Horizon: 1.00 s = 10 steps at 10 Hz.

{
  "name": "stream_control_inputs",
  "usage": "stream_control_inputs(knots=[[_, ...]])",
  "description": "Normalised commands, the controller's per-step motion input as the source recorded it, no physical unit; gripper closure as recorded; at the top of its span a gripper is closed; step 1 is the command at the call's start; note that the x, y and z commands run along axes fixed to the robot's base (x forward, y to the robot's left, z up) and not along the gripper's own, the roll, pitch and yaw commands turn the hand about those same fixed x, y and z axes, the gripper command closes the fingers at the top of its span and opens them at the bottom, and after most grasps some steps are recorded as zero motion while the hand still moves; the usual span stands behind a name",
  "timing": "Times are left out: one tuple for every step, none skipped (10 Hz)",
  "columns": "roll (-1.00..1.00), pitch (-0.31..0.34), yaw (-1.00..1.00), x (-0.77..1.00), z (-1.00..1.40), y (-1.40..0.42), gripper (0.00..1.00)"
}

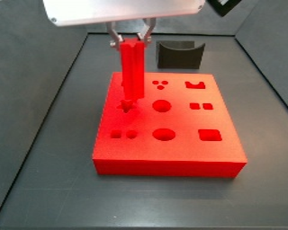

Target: Insert the star object.

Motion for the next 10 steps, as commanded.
stream_control_inputs(knots=[[0.33,-0.057,-0.07,-0.12,-0.06,-0.07,1.00],[0.29,-0.067,-0.06,-0.10,-0.14,-0.07,1.00],[0.27,-0.106,0.00,-0.14,-0.28,-0.04,1.00],[0.18,-0.134,0.00,-0.18,-0.32,-0.04,1.00],[0.09,-0.147,0.00,-0.19,-0.31,0.00,1.00],[0.00,-0.156,0.02,-0.08,-0.23,-0.11,1.00],[0.00,-0.161,0.02,0.00,-0.19,-0.17,1.00],[0.00,-0.157,0.03,0.00,-0.13,-0.19,1.00],[0.00,-0.163,0.04,0.10,-0.19,-0.17,1.00],[0.04,-0.131,0.05,0.09,-0.25,-0.06,1.00]])
